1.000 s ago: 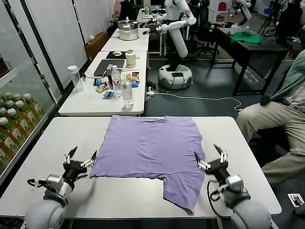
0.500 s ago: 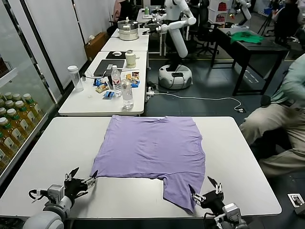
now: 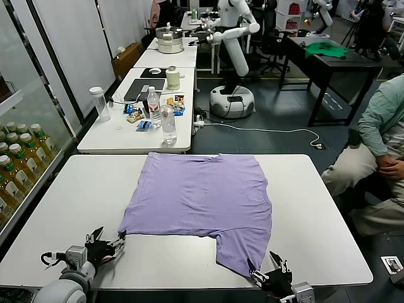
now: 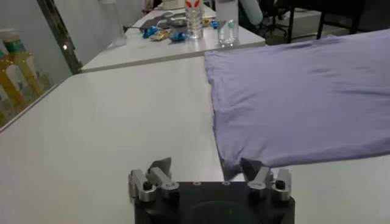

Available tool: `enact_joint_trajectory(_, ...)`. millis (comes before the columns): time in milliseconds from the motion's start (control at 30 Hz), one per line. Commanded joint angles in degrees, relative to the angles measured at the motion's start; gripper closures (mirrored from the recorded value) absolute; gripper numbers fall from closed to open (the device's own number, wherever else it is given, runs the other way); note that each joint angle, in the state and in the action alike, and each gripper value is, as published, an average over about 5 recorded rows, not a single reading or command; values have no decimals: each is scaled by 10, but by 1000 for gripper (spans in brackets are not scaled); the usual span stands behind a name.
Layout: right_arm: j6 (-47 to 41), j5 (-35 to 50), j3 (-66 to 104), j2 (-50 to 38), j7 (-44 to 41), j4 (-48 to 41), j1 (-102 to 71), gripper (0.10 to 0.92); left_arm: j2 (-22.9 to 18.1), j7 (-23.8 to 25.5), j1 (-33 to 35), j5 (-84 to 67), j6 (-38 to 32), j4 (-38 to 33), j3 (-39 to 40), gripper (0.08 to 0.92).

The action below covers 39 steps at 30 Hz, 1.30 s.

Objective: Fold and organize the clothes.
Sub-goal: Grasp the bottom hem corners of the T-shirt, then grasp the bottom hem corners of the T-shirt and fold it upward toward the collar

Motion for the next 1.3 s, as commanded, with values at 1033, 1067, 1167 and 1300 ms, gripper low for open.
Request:
enact_joint_trajectory(1033, -23, 47, 196, -46, -39, 195, -210, 912, 16, -100, 313, 23, -77, -195, -73, 914)
enact_joint_trajectory(1067, -22, 47, 192, -46, -39, 192, -200, 912, 16, -96, 307, 22, -79, -190, -80, 914)
enact_joint_trajectory(1167, -21, 49, 181, -46, -41, 170, -147, 912, 17, -84, 258, 9, -70, -173, -88, 914)
enact_joint_trajectory(1300, -29, 54, 163, -42, -45, 133, -69, 912, 19, -63, 167, -8, -58, -150, -79, 914)
